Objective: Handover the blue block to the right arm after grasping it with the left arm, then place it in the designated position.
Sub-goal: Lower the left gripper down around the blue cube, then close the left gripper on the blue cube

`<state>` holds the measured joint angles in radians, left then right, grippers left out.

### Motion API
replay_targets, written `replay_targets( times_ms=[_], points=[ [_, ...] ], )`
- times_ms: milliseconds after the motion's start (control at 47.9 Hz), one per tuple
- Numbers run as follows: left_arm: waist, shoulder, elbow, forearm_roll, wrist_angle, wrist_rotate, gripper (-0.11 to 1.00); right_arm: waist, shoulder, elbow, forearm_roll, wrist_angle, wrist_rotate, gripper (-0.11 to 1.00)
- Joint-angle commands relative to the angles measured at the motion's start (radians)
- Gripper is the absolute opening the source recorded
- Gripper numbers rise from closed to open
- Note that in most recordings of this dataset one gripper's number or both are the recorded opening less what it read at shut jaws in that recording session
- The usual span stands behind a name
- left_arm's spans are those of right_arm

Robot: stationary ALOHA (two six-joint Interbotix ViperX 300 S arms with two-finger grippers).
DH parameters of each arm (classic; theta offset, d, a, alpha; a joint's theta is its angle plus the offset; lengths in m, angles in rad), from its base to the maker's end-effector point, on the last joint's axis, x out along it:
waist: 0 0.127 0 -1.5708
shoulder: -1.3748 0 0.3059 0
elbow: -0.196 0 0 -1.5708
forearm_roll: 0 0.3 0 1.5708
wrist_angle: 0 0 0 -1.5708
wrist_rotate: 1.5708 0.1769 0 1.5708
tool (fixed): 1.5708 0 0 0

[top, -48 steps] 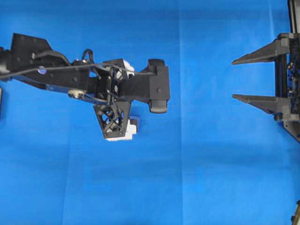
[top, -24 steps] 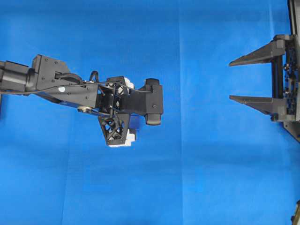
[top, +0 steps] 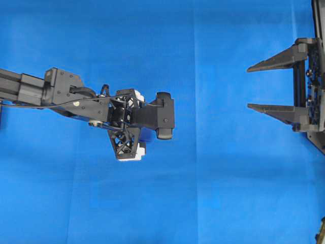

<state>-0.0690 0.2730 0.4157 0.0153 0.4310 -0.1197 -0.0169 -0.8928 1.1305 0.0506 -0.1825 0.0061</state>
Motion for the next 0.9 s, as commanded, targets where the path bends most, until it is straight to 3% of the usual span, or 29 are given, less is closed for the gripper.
replay_targets(
  times_ms=[0, 376, 459, 605, 876],
  points=[
    [-0.005, -0.012, -0.012, 0.002, -0.008, 0.003, 0.93, -0.002, 0.003, -0.02, 0.002, -0.011, 0.0, 0.96],
    [-0.003, -0.011, -0.015, 0.002, -0.008, 0.006, 0.91, -0.002, 0.005, -0.021, 0.002, -0.011, 0.0, 0.96],
    [-0.005, -0.011, -0.017, 0.002, -0.003, 0.005, 0.81, -0.002, 0.005, -0.021, 0.002, -0.011, 0.0, 0.96],
    [-0.005, -0.011, -0.017, 0.002, -0.003, 0.003, 0.46, -0.002, 0.005, -0.021, 0.002, -0.011, 0.0, 0.96],
    [-0.008, -0.009, -0.017, 0.002, 0.002, 0.005, 0.46, -0.002, 0.005, -0.023, 0.002, -0.011, 0.0, 0.96]
  ],
)
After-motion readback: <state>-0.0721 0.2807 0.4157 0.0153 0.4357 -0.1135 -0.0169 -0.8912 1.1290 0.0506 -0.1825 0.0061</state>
